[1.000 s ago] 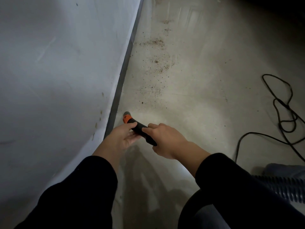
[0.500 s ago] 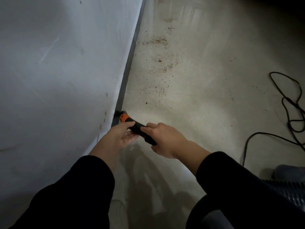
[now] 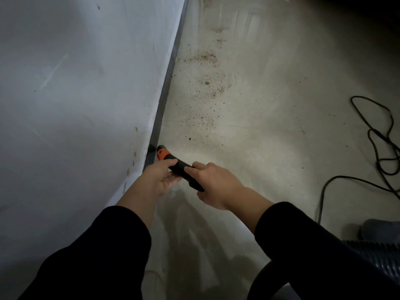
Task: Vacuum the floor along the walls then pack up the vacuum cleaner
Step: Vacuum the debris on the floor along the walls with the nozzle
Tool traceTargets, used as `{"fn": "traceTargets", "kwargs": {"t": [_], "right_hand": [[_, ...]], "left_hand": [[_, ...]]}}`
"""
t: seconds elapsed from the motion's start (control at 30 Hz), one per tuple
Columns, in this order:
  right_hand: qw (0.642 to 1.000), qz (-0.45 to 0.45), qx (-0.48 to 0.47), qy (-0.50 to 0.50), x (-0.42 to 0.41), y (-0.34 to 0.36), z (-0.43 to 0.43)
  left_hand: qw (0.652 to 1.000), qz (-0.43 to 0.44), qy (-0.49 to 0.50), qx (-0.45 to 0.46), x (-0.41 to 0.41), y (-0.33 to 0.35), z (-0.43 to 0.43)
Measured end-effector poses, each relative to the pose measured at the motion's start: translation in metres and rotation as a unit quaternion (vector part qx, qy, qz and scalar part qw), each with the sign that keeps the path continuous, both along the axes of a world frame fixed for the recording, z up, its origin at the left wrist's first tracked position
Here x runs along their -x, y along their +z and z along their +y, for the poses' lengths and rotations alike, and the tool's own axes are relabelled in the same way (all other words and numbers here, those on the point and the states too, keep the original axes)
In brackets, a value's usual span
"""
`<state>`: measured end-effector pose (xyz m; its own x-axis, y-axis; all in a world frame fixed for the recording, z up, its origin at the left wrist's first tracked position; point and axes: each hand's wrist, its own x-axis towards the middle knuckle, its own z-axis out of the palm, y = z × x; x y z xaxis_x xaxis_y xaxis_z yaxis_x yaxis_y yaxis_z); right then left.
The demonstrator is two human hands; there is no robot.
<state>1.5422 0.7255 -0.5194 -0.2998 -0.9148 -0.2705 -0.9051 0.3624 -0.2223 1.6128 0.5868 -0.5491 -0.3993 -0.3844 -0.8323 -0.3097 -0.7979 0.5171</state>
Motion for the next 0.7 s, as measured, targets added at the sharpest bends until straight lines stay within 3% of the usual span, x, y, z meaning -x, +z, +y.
{"fn": "traceTargets", "kwargs": {"t": [0.7], "right_hand": [[0.998,0.039,-0.039,-0.02,0.008,0.01,0.017]], "left_hand": [[1.0,0.014,-0.025,0.009,0.018,-0.001,0.02]]}}
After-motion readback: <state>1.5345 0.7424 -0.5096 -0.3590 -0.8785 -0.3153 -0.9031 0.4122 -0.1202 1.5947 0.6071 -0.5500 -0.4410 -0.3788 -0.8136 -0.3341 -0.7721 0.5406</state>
